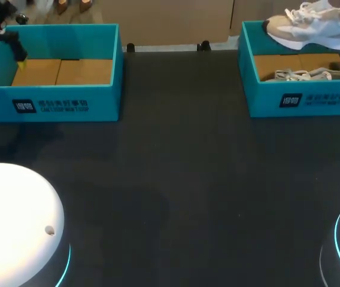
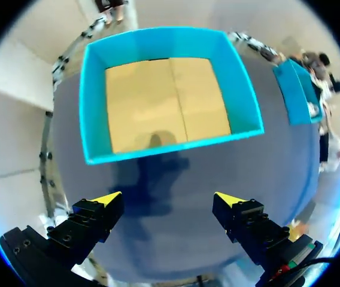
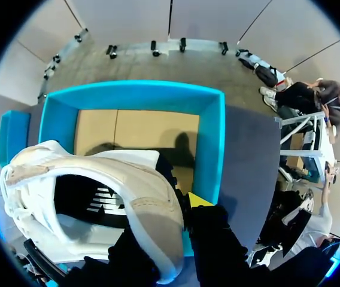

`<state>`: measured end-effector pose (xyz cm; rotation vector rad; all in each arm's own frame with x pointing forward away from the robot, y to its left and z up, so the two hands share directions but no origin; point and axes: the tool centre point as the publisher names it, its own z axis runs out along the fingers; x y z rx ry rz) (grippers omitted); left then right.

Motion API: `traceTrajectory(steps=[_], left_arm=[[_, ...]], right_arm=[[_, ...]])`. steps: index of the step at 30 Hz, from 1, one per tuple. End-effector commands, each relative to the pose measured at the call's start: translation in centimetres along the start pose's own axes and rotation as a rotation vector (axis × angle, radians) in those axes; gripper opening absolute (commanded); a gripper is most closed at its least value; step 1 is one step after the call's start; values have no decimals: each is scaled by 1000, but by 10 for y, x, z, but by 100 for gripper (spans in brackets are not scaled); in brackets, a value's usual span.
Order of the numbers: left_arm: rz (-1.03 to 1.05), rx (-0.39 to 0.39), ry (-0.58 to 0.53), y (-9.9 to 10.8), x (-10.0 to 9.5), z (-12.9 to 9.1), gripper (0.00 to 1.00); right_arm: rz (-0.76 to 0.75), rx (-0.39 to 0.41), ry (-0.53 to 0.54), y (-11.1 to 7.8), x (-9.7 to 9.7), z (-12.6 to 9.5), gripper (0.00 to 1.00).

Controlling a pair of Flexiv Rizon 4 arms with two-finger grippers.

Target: Take the shoe out of the shoebox, open the shoe tongue, remove and reinsert the insole, then place the shoe into the shoebox

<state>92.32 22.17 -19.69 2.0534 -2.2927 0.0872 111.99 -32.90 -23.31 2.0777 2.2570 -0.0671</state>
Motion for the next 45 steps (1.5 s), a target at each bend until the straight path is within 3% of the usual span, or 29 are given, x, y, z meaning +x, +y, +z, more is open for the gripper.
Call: traceTrajectory(steps=[1, 15, 31, 41, 45], left_arm=[[-477, 55, -1, -1, -2, 4, 100], [-635, 6, 36, -13, -19, 5, 100], [-635, 6, 36, -13, -19, 5, 100], [-635, 6, 36, -13, -19, 5, 100], [-406, 7, 121, -30, -13, -8, 100]], right_arm=[[7, -4, -3, 4, -1, 1, 0], [36, -86, -85, 11, -7, 29, 0], [40, -83, -88, 10, -8, 33, 0], [96, -58, -100, 6, -15, 50, 0], [102, -57, -96, 5, -15, 55, 0]])
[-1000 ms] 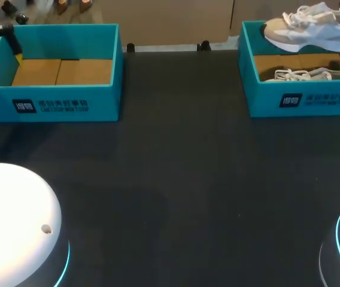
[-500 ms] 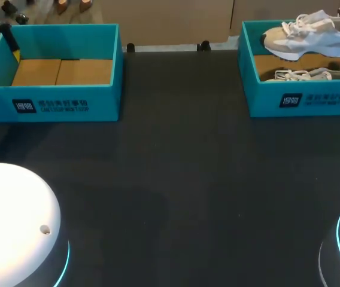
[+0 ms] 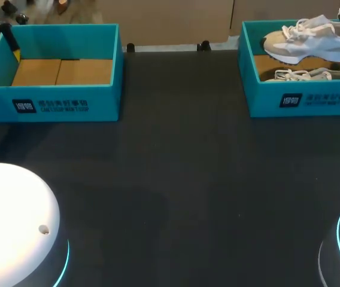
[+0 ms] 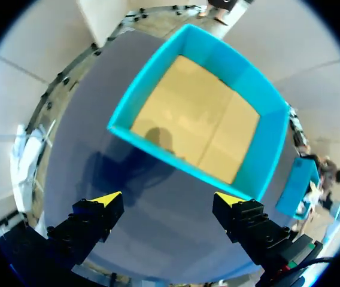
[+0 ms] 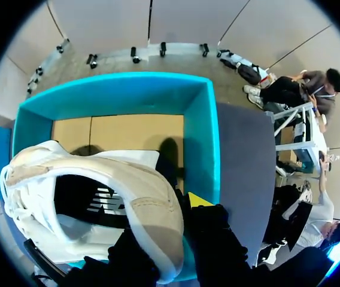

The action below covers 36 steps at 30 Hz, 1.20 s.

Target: Take the shoe out of the shoebox, open the shoe tongue, remove and reinsert the insole, then place the shoe into the shoebox

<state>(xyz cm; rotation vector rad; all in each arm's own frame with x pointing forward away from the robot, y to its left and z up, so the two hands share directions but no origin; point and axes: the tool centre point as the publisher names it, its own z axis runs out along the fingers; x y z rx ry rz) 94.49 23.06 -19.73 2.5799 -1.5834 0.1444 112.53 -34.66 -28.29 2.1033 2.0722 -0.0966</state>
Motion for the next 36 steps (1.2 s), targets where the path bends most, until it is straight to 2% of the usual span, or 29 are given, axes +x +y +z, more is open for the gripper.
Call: traceTrajectory(steps=[1, 5, 10, 31, 36], left_arm=[[242, -38, 59, -11, 7, -8, 100], [414, -98, 56, -12, 12, -5, 100], [554, -154, 1, -6, 15, 3, 100], [554, -154, 1, -6, 15, 3, 100], [554, -154, 1, -6, 15, 3, 100]], right_arm=[[6, 2, 8, 2, -1, 5, 0], [13, 0, 9, 4, -3, 5, 0], [28, 3, 3, 4, -9, 7, 0], [78, 9, -17, -3, -11, 22, 0], [82, 4, -10, 7, -10, 22, 0]])
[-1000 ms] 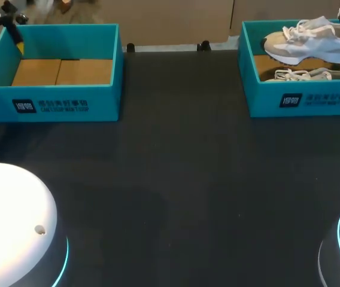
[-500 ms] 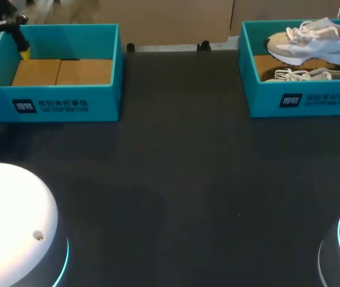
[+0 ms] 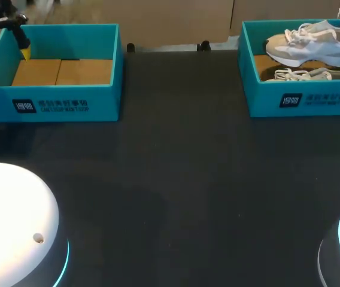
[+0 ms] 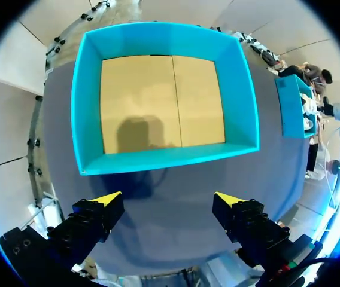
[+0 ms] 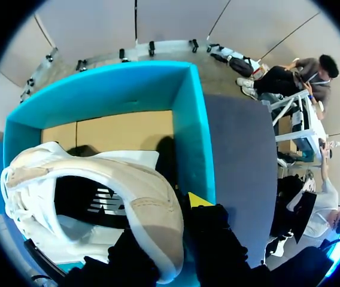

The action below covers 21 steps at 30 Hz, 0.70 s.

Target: Take the shoe out of the shoebox, open the shoe tongue, remove and reinsert the insole, then place the shoe into the shoebox

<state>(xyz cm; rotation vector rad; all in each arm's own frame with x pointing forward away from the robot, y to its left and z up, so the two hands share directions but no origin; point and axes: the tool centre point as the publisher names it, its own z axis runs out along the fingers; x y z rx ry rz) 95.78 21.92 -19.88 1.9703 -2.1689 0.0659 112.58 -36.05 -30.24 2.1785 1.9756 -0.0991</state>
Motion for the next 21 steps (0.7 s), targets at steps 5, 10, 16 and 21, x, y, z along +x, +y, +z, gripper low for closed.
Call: traceTrajectory(steps=[5, 10, 16, 21], left_arm=[[1, -1, -2, 0, 0, -1, 100], [1, -1, -2, 0, 0, -1, 100], [1, -1, -2, 0, 0, -1, 100], [1, -1, -2, 0, 0, -1, 100]], right_arm=[[-3, 3, -8, 16, 3, 3, 0], [4, 5, -13, 16, 3, 4, 0], [4, 5, -13, 16, 3, 4, 0], [8, -4, -50, 20, 9, 8, 0]])
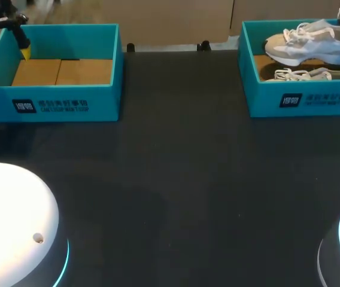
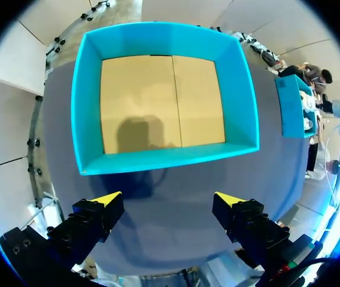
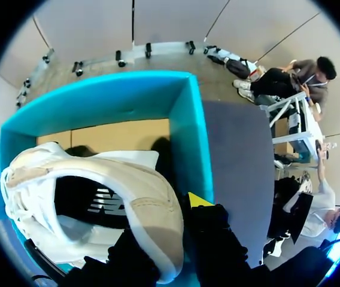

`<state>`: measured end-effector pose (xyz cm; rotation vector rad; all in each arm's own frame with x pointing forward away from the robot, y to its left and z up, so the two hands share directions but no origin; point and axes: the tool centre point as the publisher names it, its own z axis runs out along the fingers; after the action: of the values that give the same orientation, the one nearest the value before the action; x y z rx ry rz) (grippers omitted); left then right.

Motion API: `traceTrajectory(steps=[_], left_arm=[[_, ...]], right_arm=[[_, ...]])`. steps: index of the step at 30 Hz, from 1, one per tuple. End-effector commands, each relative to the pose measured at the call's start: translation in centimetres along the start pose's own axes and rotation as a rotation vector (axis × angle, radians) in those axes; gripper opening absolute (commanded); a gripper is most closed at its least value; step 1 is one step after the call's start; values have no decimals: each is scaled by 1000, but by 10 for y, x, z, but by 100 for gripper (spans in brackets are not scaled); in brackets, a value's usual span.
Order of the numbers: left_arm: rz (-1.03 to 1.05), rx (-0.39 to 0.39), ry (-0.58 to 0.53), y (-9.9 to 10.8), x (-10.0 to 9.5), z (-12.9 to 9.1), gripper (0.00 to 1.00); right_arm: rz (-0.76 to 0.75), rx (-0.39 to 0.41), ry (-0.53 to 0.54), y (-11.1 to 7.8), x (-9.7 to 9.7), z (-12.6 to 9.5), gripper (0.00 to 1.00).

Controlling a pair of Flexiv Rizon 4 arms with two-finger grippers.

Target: Take the shoe out of the shoebox, open the shoe tongue, remove and reinsert the insole, then place the shoe into the shoebox

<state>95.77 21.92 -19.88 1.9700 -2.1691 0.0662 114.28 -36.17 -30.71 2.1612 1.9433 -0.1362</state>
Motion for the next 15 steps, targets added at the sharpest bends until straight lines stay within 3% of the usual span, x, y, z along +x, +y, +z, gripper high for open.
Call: traceTrajectory(steps=[1, 15], left_arm=[[0, -1, -2, 0, 0, -1, 100], [0, -1, -2, 0, 0, -1, 100]], right_arm=[[3, -3, -10, 4, 8, 2, 0], [13, -38, -44, 1, 13, 12, 0]])
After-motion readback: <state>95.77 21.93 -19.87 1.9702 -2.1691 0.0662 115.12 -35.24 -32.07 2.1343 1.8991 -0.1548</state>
